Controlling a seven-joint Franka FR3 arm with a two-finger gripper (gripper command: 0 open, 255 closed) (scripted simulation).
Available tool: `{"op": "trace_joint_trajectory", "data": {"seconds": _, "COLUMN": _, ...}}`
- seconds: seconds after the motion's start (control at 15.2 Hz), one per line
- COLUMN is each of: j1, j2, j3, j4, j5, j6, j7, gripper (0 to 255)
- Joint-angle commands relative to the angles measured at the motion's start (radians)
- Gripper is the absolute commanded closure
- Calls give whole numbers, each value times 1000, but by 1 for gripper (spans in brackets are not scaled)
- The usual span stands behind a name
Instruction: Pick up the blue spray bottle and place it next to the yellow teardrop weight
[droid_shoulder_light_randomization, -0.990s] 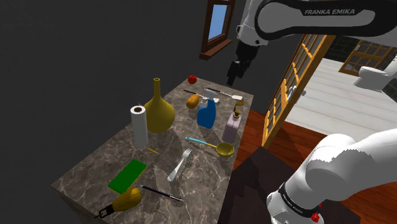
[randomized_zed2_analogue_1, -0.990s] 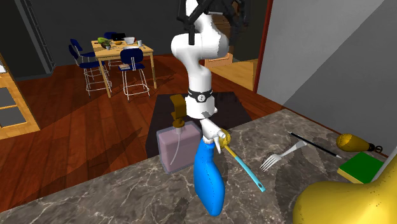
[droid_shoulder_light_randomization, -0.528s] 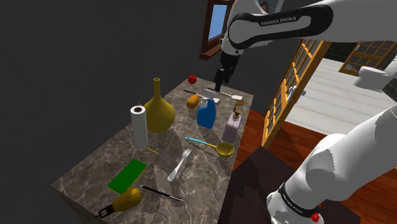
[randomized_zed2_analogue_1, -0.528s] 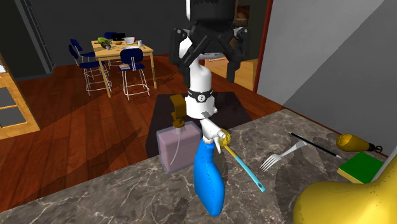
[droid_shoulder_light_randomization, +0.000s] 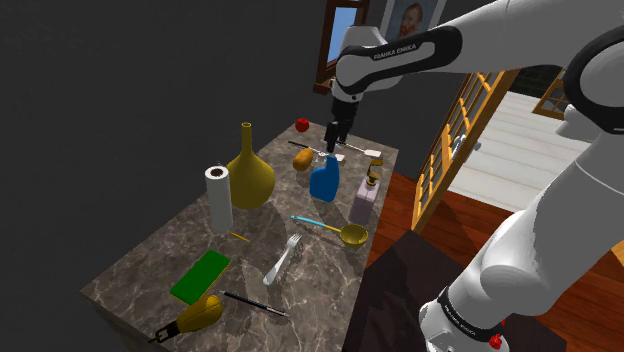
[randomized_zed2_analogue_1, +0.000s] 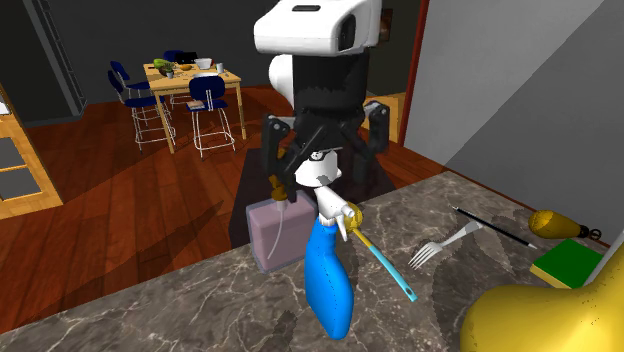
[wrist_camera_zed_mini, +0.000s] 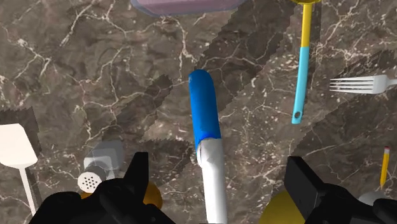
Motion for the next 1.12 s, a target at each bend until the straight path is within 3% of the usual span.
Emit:
{"op": "trace_joint_trajectory", "data": {"seconds": 0.0, "j1": -1, "j2": 14, "j3": -2, "j4": -13, "j5": 2, "j6": 27, "j7": -4, "gripper": 0}}
{"op": "trace_joint_trajectory", "data": {"seconds": 0.73, "j1": -1, "j2": 27, "j3": -2, "j4": -34, "j5": 3, "j6": 61, "j7": -5, "gripper": 0}}
{"op": "trace_joint_trajectory", "data": {"seconds": 0.79, "j1": -1, "j2": 27, "j3": -2, "j4": -34, "j5": 3, "j6": 61, "j7": -5, "gripper": 255}}
{"op": "trace_joint_trajectory", "data": {"seconds": 1.06, "j1": -1, "j2": 27, "j3": -2, "j4": -34, "j5": 3, "j6": 61, "j7": -5, "gripper": 255}}
